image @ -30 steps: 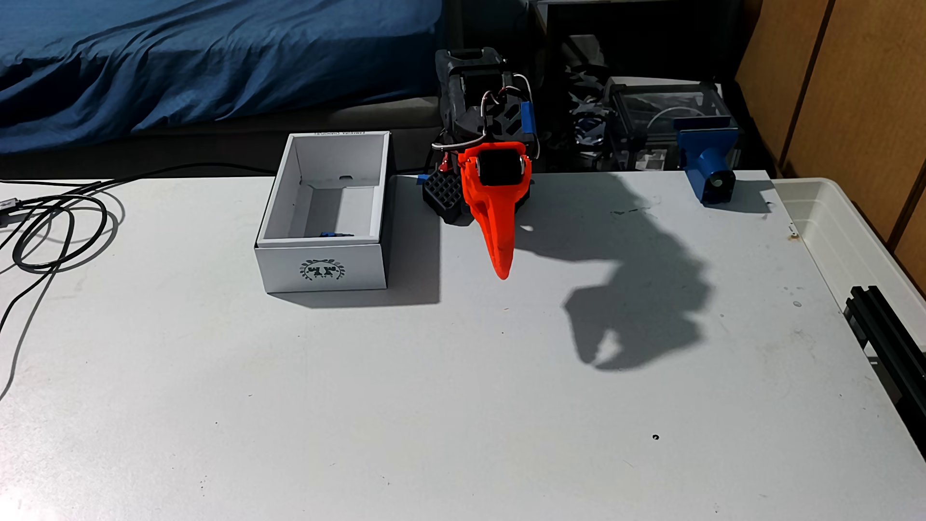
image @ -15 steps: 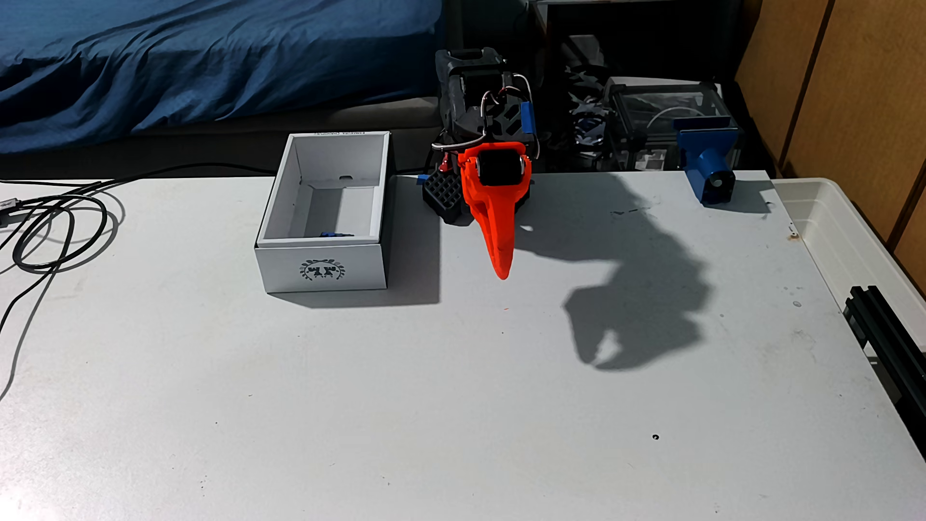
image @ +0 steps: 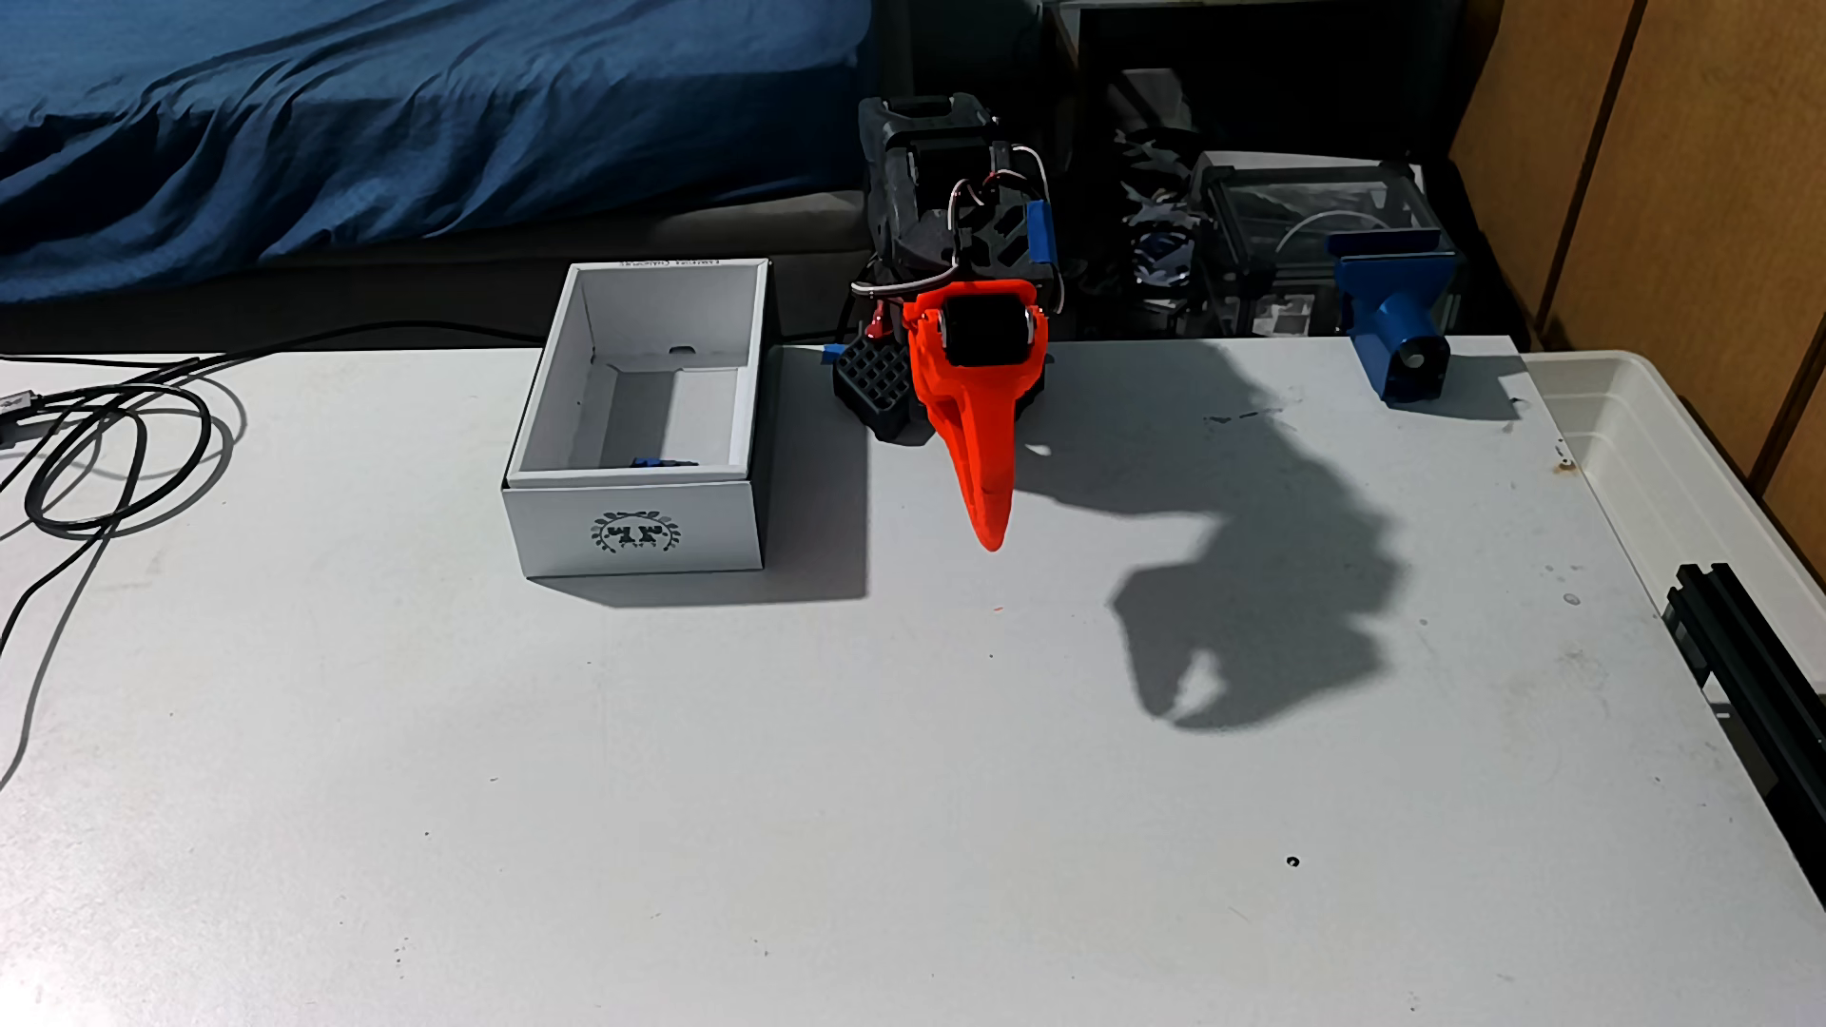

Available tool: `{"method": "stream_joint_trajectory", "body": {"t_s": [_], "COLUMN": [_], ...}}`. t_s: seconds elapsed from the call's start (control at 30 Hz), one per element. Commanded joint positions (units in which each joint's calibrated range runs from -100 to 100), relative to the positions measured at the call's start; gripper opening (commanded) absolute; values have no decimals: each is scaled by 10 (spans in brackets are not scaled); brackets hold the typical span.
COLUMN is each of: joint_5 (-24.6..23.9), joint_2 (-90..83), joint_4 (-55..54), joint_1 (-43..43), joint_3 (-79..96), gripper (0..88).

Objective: Grab the blue brick and place in box

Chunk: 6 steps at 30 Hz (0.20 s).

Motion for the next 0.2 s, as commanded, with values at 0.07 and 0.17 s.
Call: {"method": "stream_joint_trajectory", "body": {"t_s": [0.07, 0.17], "joint_5": [2, 2], "joint_2": [-6, -6], "joint_4": [3, 3], "joint_1": [0, 0], "joint_3": [-1, -1], "gripper": [15, 15]}}
